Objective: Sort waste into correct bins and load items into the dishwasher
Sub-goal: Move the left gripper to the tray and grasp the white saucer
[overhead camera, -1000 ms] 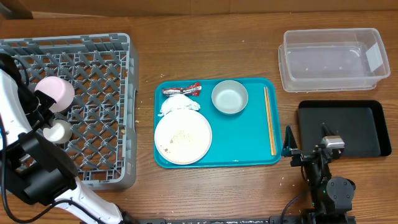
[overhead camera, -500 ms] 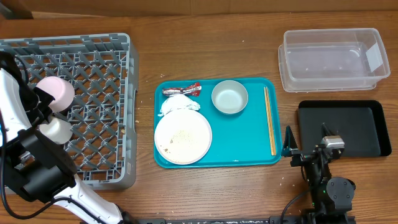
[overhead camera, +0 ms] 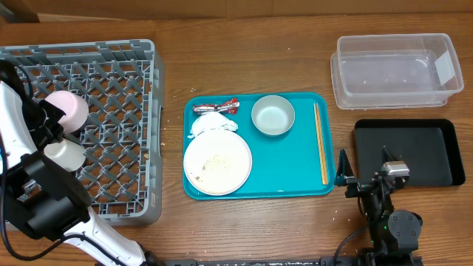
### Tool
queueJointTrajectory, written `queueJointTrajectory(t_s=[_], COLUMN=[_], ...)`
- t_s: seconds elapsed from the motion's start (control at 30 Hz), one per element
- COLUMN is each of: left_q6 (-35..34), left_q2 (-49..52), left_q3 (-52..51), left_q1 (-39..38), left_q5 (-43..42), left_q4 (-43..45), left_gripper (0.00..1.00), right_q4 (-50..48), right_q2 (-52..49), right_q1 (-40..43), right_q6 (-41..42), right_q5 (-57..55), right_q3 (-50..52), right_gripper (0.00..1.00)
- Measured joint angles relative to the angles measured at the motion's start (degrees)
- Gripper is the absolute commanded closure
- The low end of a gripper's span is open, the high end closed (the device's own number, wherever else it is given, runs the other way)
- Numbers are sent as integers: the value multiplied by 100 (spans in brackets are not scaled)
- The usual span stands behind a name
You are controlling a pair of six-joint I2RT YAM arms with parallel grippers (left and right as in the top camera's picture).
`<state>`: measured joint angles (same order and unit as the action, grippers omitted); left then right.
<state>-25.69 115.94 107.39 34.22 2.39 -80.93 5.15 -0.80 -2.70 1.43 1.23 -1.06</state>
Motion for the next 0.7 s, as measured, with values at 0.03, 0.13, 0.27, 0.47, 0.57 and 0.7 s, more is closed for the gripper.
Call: queueJointTrajectory(t_s=[0.03,0.13,0.27,0.47,0.57,0.7], left_q6=[48,179,278,1298,1971,2553], left_q2=[-2,-129,-815,-1624,-1517,-1054], left_q3=[85,374,619,859,861,848], left_q1=[0,-13,-175,-1447,-2435,-3786], left_q5=[-111,-400,-745,-2050,-2592,-2747], left_q4=[-57,-98,61,350,391,647], left_gripper=[96,96,90,32,19,16], right_q4=[2,2,0,2,2,0], right_q2=[0,0,0,0,0,0], right_q1=[0,0,0,0,0,0], right_q6=[0,0,0,0,2,0], right_q5=[0,2,0,0,2,0], right_q3=[0,0,0,0,0,0], right_gripper=[1,0,0,0,0,0])
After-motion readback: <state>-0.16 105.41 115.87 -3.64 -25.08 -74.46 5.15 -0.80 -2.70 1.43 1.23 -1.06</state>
